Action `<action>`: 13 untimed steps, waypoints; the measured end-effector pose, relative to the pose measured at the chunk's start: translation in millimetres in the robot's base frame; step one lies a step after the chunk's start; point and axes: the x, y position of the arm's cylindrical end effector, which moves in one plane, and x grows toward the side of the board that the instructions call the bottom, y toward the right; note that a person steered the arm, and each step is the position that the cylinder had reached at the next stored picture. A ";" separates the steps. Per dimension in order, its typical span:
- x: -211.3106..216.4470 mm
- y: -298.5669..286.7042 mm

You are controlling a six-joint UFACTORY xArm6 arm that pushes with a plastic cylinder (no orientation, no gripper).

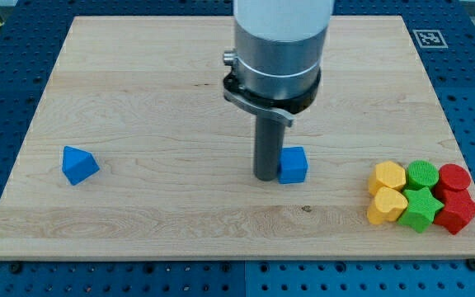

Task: Move blue cube above the yellow hexagon

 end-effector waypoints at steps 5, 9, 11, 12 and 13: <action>-10.9 69.8; -37.5 101.7; -39.4 116.5; -36.4 94.9; -30.7 109.8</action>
